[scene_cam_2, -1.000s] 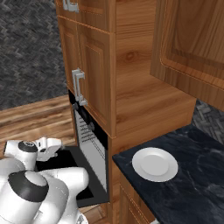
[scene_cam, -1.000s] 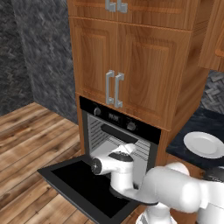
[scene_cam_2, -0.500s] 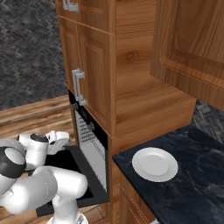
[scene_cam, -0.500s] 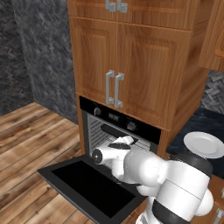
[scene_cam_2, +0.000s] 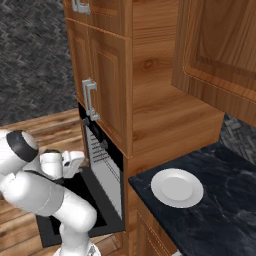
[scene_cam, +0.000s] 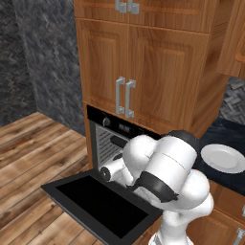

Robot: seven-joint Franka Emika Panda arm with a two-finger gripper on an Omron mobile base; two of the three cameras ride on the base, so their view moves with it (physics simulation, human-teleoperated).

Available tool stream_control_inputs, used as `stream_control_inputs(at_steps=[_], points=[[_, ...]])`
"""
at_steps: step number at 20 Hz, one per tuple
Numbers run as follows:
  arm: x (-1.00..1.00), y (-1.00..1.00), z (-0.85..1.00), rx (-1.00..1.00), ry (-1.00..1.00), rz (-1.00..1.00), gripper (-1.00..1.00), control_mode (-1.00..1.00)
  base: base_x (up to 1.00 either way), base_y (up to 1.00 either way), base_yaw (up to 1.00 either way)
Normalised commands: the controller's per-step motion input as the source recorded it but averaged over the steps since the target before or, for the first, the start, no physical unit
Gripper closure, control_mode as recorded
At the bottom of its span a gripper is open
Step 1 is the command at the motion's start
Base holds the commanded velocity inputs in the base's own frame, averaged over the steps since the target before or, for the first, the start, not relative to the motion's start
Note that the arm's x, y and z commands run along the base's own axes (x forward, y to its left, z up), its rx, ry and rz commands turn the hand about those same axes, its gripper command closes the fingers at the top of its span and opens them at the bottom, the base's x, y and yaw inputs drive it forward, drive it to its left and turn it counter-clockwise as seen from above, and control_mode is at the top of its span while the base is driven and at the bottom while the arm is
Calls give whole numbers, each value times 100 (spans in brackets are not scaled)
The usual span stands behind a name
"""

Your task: Take the baked cake out of the oven and place it on the plate for cooling. Then close the oven door.

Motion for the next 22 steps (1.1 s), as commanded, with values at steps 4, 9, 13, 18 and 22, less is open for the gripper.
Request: stream_control_inputs(at_steps=[4,9,13,18,22], points=[[14,-1,-29,-14,0,-1,-100,-100,0,0,0],[5,-9,-26,-13,0,-2,-100,-100,0,0,0],[8,-16,-17,-11,0,-5,-100,-100,0,0,0],[17,-20,-18,-10,0,-6,-100,-100,0,0,0],[17,-21,-11,-7,0,-6,-100,-100,0,0,0]])
